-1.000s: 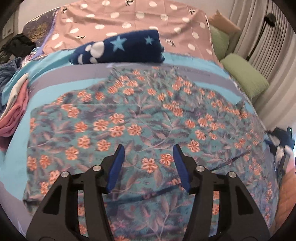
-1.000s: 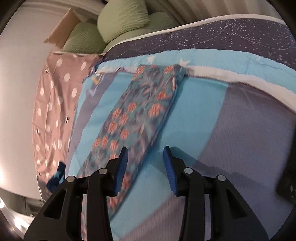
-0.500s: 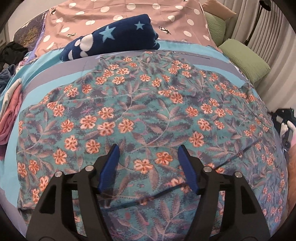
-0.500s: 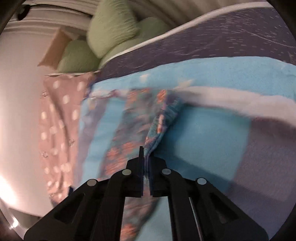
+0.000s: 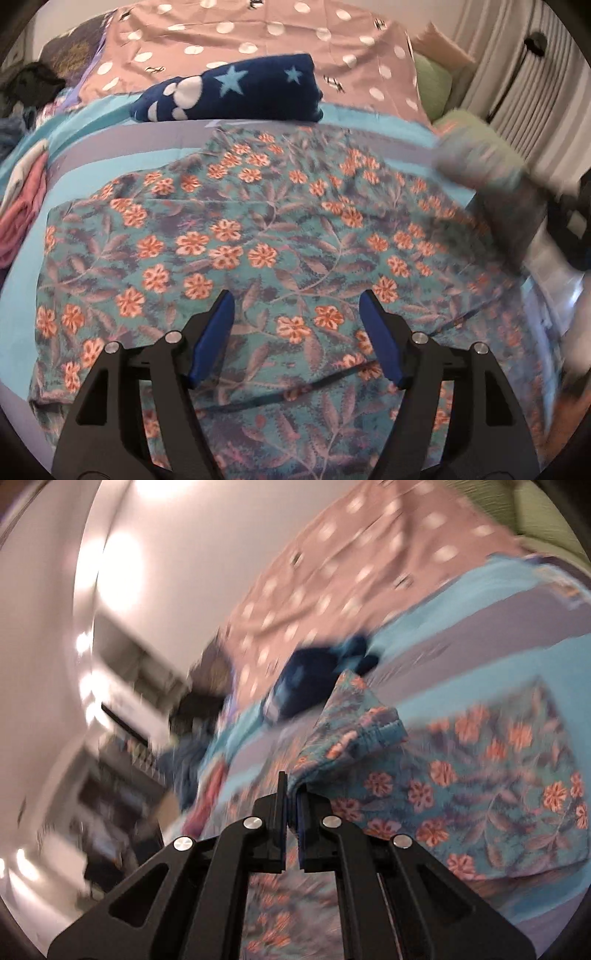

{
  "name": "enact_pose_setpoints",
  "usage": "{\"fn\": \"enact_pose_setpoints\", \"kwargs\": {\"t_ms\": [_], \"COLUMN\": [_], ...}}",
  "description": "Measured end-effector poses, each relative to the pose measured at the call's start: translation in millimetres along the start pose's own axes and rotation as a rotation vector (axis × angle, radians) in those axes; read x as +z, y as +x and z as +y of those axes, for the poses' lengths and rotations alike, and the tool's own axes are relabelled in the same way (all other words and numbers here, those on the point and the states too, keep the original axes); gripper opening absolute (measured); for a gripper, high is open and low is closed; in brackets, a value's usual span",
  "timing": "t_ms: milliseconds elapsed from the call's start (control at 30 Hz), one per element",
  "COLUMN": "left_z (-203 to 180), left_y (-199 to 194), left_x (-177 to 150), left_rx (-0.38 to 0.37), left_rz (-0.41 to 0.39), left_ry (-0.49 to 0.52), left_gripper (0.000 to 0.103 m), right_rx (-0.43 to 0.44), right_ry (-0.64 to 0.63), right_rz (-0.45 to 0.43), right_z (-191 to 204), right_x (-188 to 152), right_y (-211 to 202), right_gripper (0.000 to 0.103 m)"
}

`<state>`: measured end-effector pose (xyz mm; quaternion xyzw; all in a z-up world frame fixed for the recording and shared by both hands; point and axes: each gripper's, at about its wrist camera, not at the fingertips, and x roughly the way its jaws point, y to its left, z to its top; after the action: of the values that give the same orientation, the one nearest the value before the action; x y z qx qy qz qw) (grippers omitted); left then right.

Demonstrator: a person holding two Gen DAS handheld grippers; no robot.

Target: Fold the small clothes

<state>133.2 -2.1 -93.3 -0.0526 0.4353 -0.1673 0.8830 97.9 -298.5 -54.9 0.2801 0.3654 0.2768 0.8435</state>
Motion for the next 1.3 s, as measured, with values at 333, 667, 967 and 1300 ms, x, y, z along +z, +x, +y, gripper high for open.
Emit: {"fn": "enact_pose_setpoints", "kwargs": {"t_ms": [333,667,967,1300], "left_z": [16,17,17,-11], "left_y": [-14,-20,14,37], "left_x": [-2,10,9,23], "left_rx": [-0.245,-0.285,-0.374,-0.267], "left_rz": [0.017,-0.02,0.135,0.171], "left_ry": [-0.146,-0.182,-0.229,-0.161], "left_gripper": [0.072,0.072,0.073,0.003], "right_rx": [-0.142,-0.126,-0.119,-0.225], "right_ry": [-0.11,-0.212,-0.302,-0.263], "right_rz": [0.186,0.126,0.236,0.146], "right_z": [2,35,51,31], "right_x": [-53,-53,-72,-77], "right_y": [45,49,71,5], "right_gripper": [0.008,0.034,0.034,0.036]}}
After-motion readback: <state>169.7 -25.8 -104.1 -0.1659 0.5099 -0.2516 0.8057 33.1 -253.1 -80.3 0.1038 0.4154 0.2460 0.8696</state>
